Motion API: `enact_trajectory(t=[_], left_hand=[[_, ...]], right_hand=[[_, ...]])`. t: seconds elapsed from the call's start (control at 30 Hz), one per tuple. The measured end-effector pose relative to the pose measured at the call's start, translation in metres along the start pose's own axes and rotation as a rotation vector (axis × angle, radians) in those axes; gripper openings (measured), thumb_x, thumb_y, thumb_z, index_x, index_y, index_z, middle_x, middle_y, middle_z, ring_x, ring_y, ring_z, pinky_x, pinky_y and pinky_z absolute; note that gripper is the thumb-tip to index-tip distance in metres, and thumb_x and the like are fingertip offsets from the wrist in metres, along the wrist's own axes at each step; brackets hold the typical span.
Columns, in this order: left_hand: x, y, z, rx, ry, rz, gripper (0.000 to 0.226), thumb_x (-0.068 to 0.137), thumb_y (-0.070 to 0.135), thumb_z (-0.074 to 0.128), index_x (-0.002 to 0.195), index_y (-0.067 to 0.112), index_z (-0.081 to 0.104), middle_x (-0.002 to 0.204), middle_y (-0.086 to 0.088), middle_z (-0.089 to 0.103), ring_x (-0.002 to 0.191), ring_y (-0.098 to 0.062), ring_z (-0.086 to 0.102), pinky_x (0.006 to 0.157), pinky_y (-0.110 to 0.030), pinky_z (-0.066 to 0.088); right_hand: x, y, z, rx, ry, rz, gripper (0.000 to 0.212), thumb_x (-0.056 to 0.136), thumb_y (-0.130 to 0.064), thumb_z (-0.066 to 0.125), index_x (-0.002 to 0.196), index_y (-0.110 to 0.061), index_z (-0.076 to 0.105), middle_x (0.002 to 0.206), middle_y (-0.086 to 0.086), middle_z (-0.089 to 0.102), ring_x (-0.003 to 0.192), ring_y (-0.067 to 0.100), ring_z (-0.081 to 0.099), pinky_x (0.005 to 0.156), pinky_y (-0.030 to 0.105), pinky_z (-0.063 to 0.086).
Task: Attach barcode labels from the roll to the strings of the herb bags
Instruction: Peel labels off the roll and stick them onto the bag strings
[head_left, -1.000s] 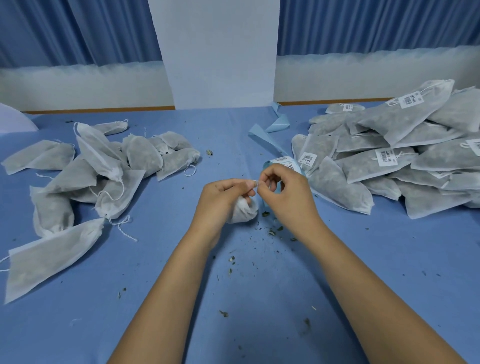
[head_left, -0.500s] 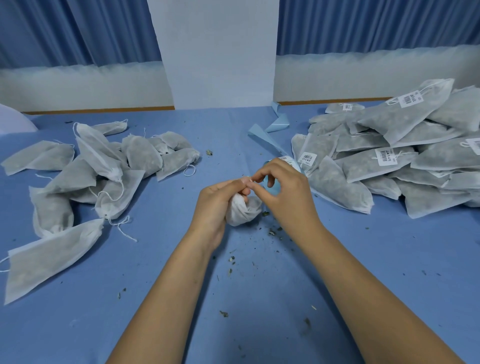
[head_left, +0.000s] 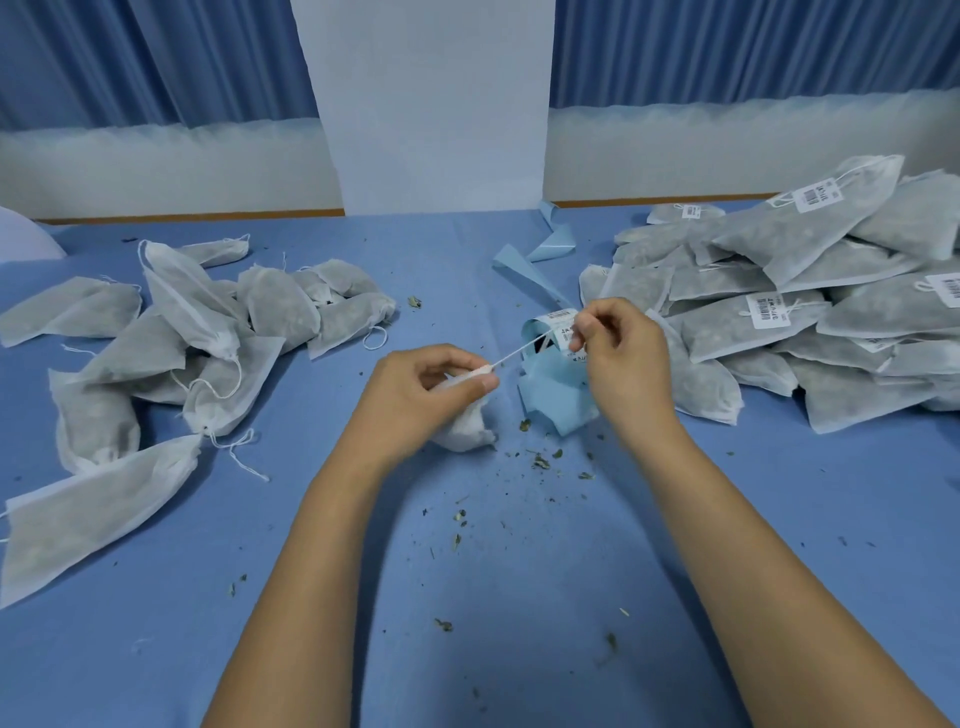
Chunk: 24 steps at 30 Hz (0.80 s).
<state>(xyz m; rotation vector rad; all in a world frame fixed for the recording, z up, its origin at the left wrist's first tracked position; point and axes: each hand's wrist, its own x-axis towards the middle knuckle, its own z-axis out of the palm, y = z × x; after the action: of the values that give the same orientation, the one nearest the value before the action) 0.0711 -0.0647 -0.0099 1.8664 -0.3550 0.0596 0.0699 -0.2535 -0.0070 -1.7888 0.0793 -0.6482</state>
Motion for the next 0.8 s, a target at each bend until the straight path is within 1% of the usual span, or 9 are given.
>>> enact_trajectory(t=[0.07, 0.17, 0.27, 0.4, 0.47, 0.53, 0.63, 0.7, 0.8], left_hand=[[0.0, -0.003, -0.007, 0.01, -0.049, -0.055, 0.006, 0.078, 0.02, 0.08, 0.08, 0.023, 0.076, 0.08, 0.003, 0.074, 0.073, -0.007, 0.065, 0.067, -0.013, 0.047], [0.004, -0.006, -0.008, 0.118, -0.01, -0.127, 0.015, 0.078, 0.026, 0.08, 0.069, 0.021, 0.07, 0.064, 0.008, 0.066, 0.055, -0.001, 0.055, 0.052, -0.007, 0.039], [0.005, -0.006, -0.002, 0.12, 0.123, -0.172, 0.027, 0.089, 0.03, 0.068, 0.065, 0.02, 0.059, 0.054, 0.008, 0.053, 0.048, -0.008, 0.044, 0.045, -0.014, 0.034], [0.008, -0.007, -0.003, -0.095, 0.361, -0.253, 0.027, 0.096, 0.031, 0.055, 0.074, 0.016, 0.056, 0.071, -0.001, 0.057, 0.066, -0.016, 0.052, 0.063, -0.027, 0.041], [0.008, -0.006, -0.005, -0.278, 0.385, -0.27, 0.024, 0.099, 0.027, 0.05, 0.08, 0.012, 0.056, 0.075, -0.004, 0.057, 0.069, -0.015, 0.053, 0.068, -0.029, 0.042], [0.007, -0.005, -0.005, -0.387, 0.395, -0.245, 0.03, 0.1, 0.021, 0.046, 0.071, 0.015, 0.05, 0.058, 0.007, 0.052, 0.054, -0.007, 0.048, 0.058, -0.022, 0.039], [0.008, -0.001, -0.005, -0.463, 0.362, -0.173, 0.026, 0.096, 0.019, 0.049, 0.07, 0.019, 0.05, 0.055, 0.012, 0.05, 0.05, -0.003, 0.047, 0.056, -0.023, 0.038], [0.007, 0.001, -0.004, -0.465, 0.237, -0.109, 0.013, 0.085, 0.03, 0.061, 0.089, 0.018, 0.061, 0.082, 0.004, 0.067, 0.075, -0.01, 0.064, 0.07, -0.028, 0.051], [0.004, -0.001, -0.002, -0.291, 0.111, -0.003, 0.062, 0.075, 0.02, 0.078, 0.129, 0.037, 0.052, 0.129, -0.003, 0.06, 0.12, -0.019, 0.058, 0.099, -0.036, 0.05]], right_hand=[[0.007, 0.002, -0.006, 0.045, 0.053, 0.061, 0.013, 0.095, -0.005, 0.051, 0.085, -0.005, 0.06, 0.061, -0.006, 0.057, 0.047, -0.007, 0.048, 0.055, 0.007, 0.035], [0.006, -0.001, -0.007, 0.117, 0.111, 0.037, 0.01, 0.093, -0.007, 0.055, 0.085, -0.006, 0.061, 0.061, -0.007, 0.06, 0.054, -0.004, 0.053, 0.063, 0.016, 0.043], [-0.015, -0.017, 0.004, 0.119, 0.093, -0.304, 0.008, 0.09, -0.002, 0.056, 0.083, -0.005, 0.059, 0.074, -0.001, 0.06, 0.066, 0.006, 0.056, 0.068, 0.018, 0.043], [-0.036, -0.022, 0.02, -0.144, -0.243, -0.752, 0.005, 0.086, 0.001, 0.06, 0.082, 0.0, 0.061, 0.097, 0.009, 0.058, 0.088, 0.019, 0.053, 0.08, 0.023, 0.039], [-0.04, -0.019, 0.027, -0.227, -0.376, -0.636, 0.003, 0.085, -0.003, 0.064, 0.083, -0.005, 0.063, 0.12, 0.007, 0.05, 0.11, 0.022, 0.047, 0.092, 0.025, 0.035], [-0.043, -0.014, 0.03, -0.189, -0.465, -0.424, 0.006, 0.087, -0.005, 0.063, 0.084, -0.01, 0.062, 0.134, 0.001, 0.038, 0.123, 0.016, 0.036, 0.1, 0.017, 0.027], [-0.041, -0.012, 0.028, -0.096, -0.514, -0.214, 0.011, 0.089, -0.004, 0.062, 0.084, -0.014, 0.06, 0.129, 0.0, 0.04, 0.115, -0.012, 0.037, 0.089, -0.002, 0.023], [-0.037, -0.013, 0.026, -0.085, -0.493, -0.178, 0.01, 0.088, -0.002, 0.062, 0.084, -0.011, 0.062, 0.12, 0.003, 0.046, 0.104, -0.017, 0.042, 0.086, -0.001, 0.026], [-0.035, -0.016, 0.024, -0.076, -0.504, -0.169, 0.005, 0.085, -0.002, 0.066, 0.085, -0.007, 0.064, 0.116, 0.005, 0.049, 0.102, -0.004, 0.049, 0.088, 0.005, 0.033]])
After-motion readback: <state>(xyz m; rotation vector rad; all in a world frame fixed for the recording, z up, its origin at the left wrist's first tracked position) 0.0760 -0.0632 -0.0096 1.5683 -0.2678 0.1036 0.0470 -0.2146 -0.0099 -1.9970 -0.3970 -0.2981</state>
